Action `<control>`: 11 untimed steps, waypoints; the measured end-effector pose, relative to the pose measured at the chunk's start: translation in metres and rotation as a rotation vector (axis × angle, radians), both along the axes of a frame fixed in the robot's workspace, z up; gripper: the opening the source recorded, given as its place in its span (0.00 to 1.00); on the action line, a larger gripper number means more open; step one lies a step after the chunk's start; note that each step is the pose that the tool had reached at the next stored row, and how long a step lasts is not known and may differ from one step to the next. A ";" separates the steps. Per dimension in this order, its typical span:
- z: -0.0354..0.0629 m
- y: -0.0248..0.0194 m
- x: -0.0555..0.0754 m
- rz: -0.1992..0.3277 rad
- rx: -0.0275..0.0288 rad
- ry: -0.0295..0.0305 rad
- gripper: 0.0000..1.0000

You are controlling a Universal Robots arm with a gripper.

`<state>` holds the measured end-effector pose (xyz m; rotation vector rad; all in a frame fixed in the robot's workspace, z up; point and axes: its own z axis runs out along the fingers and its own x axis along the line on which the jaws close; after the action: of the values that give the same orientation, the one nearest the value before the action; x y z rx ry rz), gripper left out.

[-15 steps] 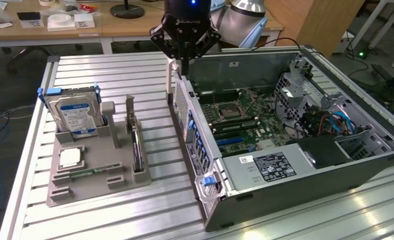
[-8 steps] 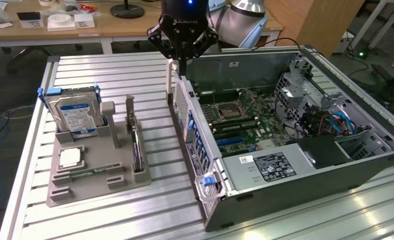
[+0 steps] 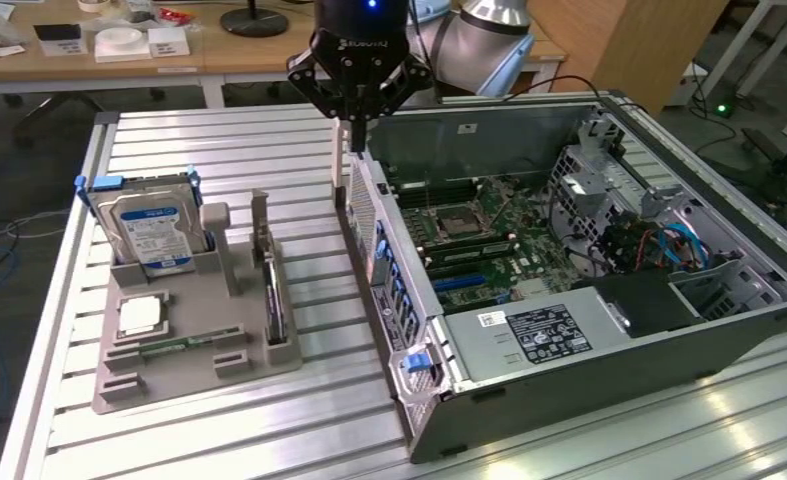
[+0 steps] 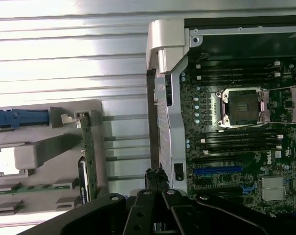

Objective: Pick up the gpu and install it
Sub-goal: 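Reach for the gpu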

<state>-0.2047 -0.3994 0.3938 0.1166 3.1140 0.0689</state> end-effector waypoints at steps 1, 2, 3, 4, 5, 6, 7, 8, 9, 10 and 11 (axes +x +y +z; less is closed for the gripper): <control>0.0000 0.0000 -0.001 0.000 0.0000 0.0000 0.11; 0.0000 -0.0001 -0.001 0.000 -0.0001 0.0001 0.11; 0.0000 -0.0001 -0.002 0.000 0.0000 0.0000 0.11; 0.0000 -0.0001 -0.003 0.000 0.0000 0.0000 0.11; 0.0000 -0.0002 -0.004 0.000 0.0000 0.0001 0.11; 0.0000 -0.0002 -0.004 0.000 0.0000 0.0000 0.11; 0.0000 -0.0002 -0.005 0.000 0.0000 0.0001 0.11; 0.0000 -0.0002 -0.006 0.000 0.0000 0.0001 0.11; 0.0000 -0.0003 -0.006 0.000 0.0000 0.0000 0.11; 0.0000 -0.0004 -0.007 0.000 0.0000 0.0001 0.11; 0.0000 -0.0004 -0.008 0.000 0.0000 0.0000 0.11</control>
<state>-0.2126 -0.3998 0.3938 0.1167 3.1140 0.0689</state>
